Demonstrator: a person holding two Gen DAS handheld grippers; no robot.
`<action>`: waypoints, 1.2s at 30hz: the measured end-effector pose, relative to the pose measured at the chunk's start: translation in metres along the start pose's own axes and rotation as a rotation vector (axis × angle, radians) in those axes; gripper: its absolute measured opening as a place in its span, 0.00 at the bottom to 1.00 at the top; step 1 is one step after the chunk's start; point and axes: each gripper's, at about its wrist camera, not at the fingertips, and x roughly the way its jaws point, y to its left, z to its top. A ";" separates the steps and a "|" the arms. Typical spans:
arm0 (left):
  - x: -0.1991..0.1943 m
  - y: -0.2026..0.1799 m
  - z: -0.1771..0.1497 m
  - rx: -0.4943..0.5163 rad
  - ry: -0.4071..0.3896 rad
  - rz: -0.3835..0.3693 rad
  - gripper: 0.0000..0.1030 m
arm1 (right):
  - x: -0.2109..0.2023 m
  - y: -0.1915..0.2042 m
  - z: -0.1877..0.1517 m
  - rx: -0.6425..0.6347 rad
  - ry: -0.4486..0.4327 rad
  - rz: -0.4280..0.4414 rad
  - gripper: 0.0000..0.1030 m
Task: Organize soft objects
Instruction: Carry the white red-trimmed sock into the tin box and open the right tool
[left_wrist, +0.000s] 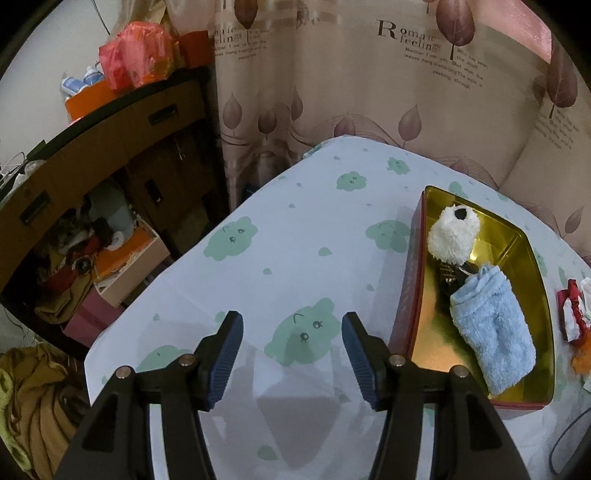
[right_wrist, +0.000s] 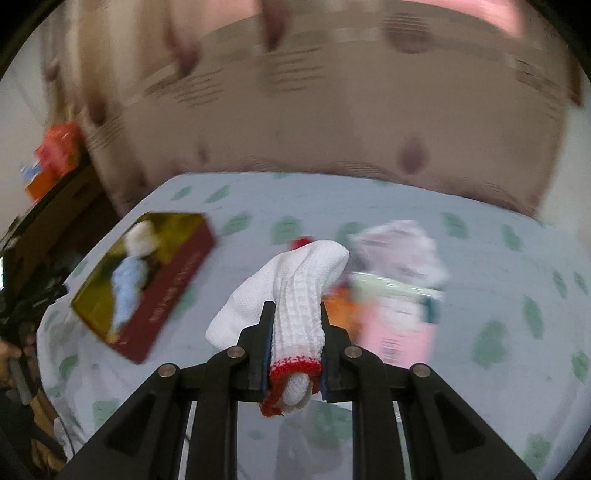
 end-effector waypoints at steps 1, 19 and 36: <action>0.000 0.000 0.000 0.002 -0.001 0.001 0.55 | 0.006 0.012 0.002 -0.020 0.008 0.018 0.16; -0.001 -0.001 0.001 -0.001 -0.020 -0.003 0.55 | 0.111 0.136 0.067 -0.196 0.085 0.103 0.16; 0.006 -0.002 0.003 -0.023 0.007 -0.045 0.55 | 0.165 0.166 0.079 -0.243 0.125 0.064 0.27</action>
